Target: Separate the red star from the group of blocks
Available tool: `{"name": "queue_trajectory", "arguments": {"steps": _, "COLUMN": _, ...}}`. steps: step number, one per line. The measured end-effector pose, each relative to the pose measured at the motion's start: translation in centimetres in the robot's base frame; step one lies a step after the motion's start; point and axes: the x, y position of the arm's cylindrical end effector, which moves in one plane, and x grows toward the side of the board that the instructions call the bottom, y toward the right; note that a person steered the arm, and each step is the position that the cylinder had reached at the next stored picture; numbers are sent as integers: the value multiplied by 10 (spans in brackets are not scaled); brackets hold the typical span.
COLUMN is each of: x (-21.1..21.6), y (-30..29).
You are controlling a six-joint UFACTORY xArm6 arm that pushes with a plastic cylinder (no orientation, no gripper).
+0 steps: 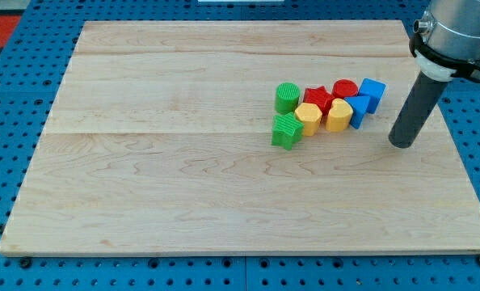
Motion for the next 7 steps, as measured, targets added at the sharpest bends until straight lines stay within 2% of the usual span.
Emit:
{"name": "queue_trajectory", "arguments": {"steps": 2, "x": -16, "y": -9}}
{"name": "queue_trajectory", "arguments": {"steps": 3, "x": -43, "y": -27}}
{"name": "queue_trajectory", "arguments": {"steps": 4, "x": -72, "y": -63}}
{"name": "queue_trajectory", "arguments": {"steps": 6, "x": -70, "y": -121}}
{"name": "queue_trajectory", "arguments": {"steps": 7, "x": -72, "y": -194}}
